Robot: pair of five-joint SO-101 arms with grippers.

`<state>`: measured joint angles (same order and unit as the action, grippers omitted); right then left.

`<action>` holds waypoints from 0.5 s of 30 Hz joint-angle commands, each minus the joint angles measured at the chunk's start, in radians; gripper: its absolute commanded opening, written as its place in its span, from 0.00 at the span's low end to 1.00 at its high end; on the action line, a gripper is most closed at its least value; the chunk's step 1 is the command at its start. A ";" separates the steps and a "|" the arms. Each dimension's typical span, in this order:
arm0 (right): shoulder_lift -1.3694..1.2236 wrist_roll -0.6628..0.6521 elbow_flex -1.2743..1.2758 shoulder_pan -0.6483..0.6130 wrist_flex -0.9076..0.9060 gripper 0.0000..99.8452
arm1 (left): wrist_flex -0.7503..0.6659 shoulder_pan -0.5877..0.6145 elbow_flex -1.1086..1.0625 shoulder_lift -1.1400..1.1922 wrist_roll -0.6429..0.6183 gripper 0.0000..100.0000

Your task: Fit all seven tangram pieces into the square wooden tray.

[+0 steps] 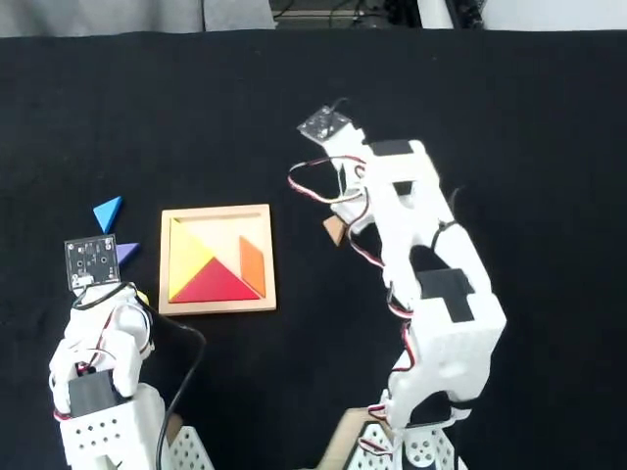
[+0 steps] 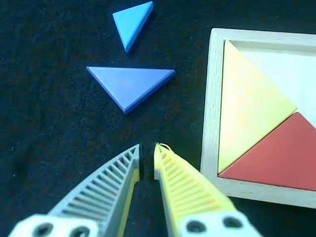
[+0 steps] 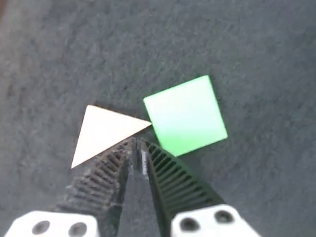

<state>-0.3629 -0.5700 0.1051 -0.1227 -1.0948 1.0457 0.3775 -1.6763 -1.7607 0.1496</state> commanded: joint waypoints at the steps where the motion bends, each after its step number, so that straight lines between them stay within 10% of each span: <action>1: 0.073 0.023 -0.082 -0.011 -0.058 0.01 | -0.012 -0.010 0.004 -0.005 0.008 0.07; 15: -0.114 -0.068 -0.041 0.097 -0.219 0.01 | -0.012 -0.010 0.004 -0.005 0.008 0.07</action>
<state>-0.4795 -0.6022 0.0652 -0.0951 -1.2114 1.0457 0.3775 -1.6763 -1.7607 0.1496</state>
